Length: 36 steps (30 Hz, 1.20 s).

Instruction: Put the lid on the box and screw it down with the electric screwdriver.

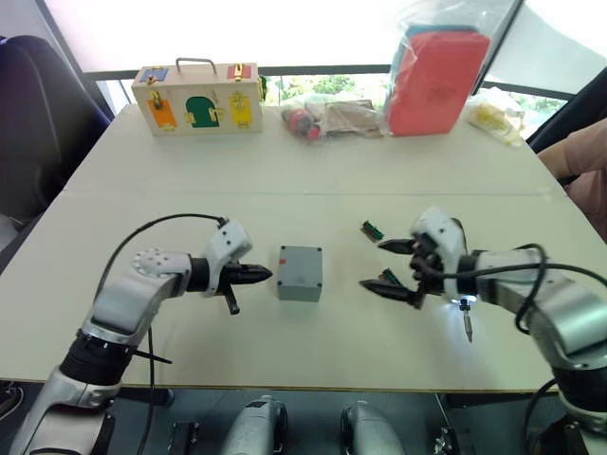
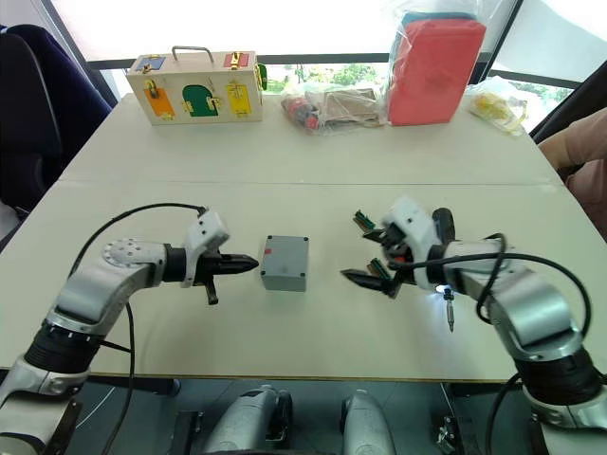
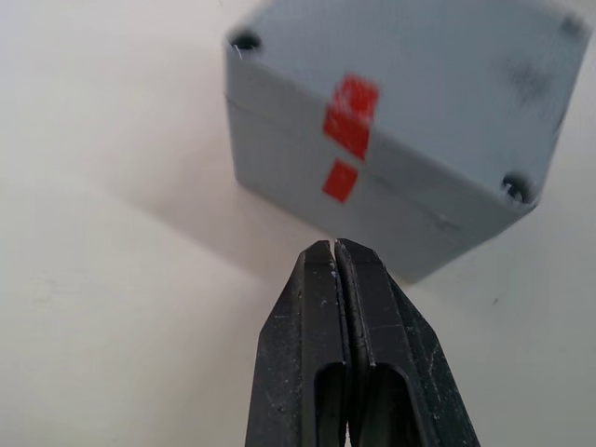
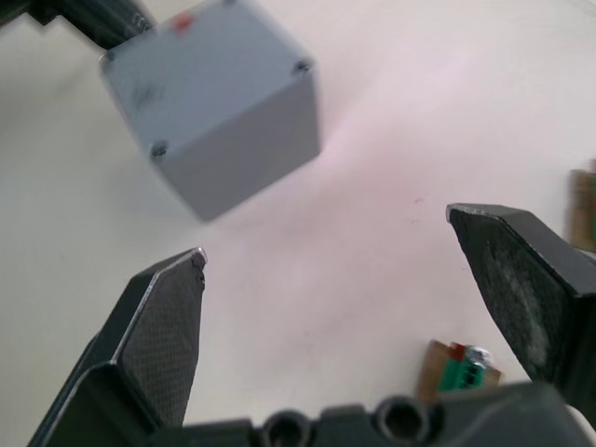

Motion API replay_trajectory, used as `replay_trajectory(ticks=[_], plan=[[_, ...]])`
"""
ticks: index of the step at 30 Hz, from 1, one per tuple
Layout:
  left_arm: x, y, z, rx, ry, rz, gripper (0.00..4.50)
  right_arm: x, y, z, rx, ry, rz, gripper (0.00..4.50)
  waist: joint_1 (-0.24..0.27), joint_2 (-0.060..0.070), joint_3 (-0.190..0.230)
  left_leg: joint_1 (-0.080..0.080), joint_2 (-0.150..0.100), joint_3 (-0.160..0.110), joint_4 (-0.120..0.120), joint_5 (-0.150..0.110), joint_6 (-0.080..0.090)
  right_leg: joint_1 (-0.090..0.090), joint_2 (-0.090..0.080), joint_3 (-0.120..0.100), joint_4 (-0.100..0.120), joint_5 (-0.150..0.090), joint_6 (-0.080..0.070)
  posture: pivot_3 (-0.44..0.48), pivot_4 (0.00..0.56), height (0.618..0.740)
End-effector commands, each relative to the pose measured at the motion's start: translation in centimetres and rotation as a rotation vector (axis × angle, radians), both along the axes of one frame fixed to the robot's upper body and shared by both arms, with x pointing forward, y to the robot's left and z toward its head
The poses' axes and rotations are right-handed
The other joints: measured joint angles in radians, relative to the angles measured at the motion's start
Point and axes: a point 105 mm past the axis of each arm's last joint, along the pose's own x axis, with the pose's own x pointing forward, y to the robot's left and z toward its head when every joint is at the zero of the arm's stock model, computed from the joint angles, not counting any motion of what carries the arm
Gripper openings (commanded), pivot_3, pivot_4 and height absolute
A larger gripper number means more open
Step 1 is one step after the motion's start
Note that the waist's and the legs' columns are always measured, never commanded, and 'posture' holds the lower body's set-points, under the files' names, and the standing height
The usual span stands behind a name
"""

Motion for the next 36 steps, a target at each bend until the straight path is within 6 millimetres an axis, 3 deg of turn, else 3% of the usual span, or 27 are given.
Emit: replay_trajectory(ticks=[1, 3, 6, 9, 18, 24, 25, 27, 29, 36], plan=[[-0.5, -1.0, 3.8, -0.091, -0.079, -0.081, 0.00, 0.2, -1.9, 0.7, 0.050, -0.026, -0.116, 4.44, 0.000, 0.000, 0.000, 0.000, 0.000, 0.000, 0.000, 0.000, 0.000, 0.000, 0.000, 0.000, 0.000, 0.000, 0.000, 0.000, 0.150, 0.740], [-0.8, -1.9, 4.3, -0.096, -0.093, -0.119, 0.00, 0.3, -2.5, -0.5, 0.035, -0.021, -0.167, 4.44, -0.001, 0.000, 0.000, 0.000, 0.000, 0.000, 0.000, 0.000, 0.000, 0.001, 0.000, 0.000, 0.000, 0.000, 0.000, 0.000, 0.150, 0.740], [-1.0, -3.1, 4.7, -0.079, -0.121, -0.171, 0.00, 1.0, -2.7, -1.5, 0.079, -0.060, -0.234, 3.91, -0.003, 0.000, 0.000, 0.001, 0.000, 0.000, 0.000, 0.000, 0.000, 0.001, 0.000, 0.000, 0.000, 0.000, 0.000, 0.000, 0.150, 0.740], [-0.8, -4.1, 4.9, -0.078, -0.138, -0.197, 0.00, 1.1, -2.5, -2.7, 0.072, -0.053, -0.235, 2.87, -0.003, 0.000, 0.000, 0.001, 0.000, 0.001, 0.000, 0.000, -0.001, 0.000, 0.002, 0.000, 0.000, 0.000, 0.000, 0.000, 0.150, 0.740], [-0.9, -4.8, 5.0, -0.036, -0.173, -0.234, 0.00, 0.5, -1.4, -4.2, 0.050, -0.046, -0.196, 2.87, -0.002, 0.000, 0.000, 0.001, -0.001, 0.001, 0.000, 0.000, 0.000, 0.001, 0.004, 0.000, 0.000, 0.000, 0.000, 0.000, 0.150, 0.740], [-1.1, -4.8, 5.2, -0.033, -0.181, -0.242, 0.00, 0.6, -1.7, -4.9, 0.038, -0.048, -0.225, 2.87, -0.002, 0.000, 0.000, 0.001, -0.001, 0.001, 0.000, 0.000, 0.000, 0.001, 0.005, 0.000, 0.000, 0.000, 0.000, 0.000, 0.150, 0.740], [-1.1, -4.8, 5.2, -0.034, -0.181, -0.244, 0.00, 0.7, -1.7, -4.9, 0.042, -0.048, -0.228, 2.36, -0.002, 0.000, 0.000, 0.001, 0.000, 0.001, 0.000, 0.000, 0.000, 0.001, 0.005, 0.000, 0.000, 0.000, 0.000, 0.000, 0.150, 0.740], [-1.2, -4.9, 5.2, -0.037, -0.181, -0.244, 0.00, 0.7, -1.5, -5.0, 0.051, -0.041, -0.224, 1.91, -0.002, 0.000, 0.000, 0.001, 0.000, 0.001, 0.000, 0.000, 0.000, 0.001, 0.005, 0.000, 0.000, 0.000, 0.000, 0.000, 0.150, 0.740], [-1.1, -4.9, 5.2, -0.040, -0.180, -0.243, 0.00, 0.7, -1.5, -5.1, 0.052, -0.039, -0.222, 1.03, -0.002, 0.000, 0.000, 0.001, 0.000, 0.001, 0.000, 0.000, 0.000, 0.001, 0.005, 0.000, 0.001, 0.000, 0.000, 0.000, 0.150, 0.740], [-1.1, -4.8, 5.0, -0.041, -0.177, -0.239, 0.00, 0.9, -1.5, -5.2, 0.050, -0.040, -0.229, 1.03, -0.002, 0.000, 0.000, 0.001, 0.000, 0.001, 0.000, 0.000, 0.000, 0.001, 0.005, 0.000, 0.001, 0.000, 0.000, 0.000, 0.150, 0.740]])
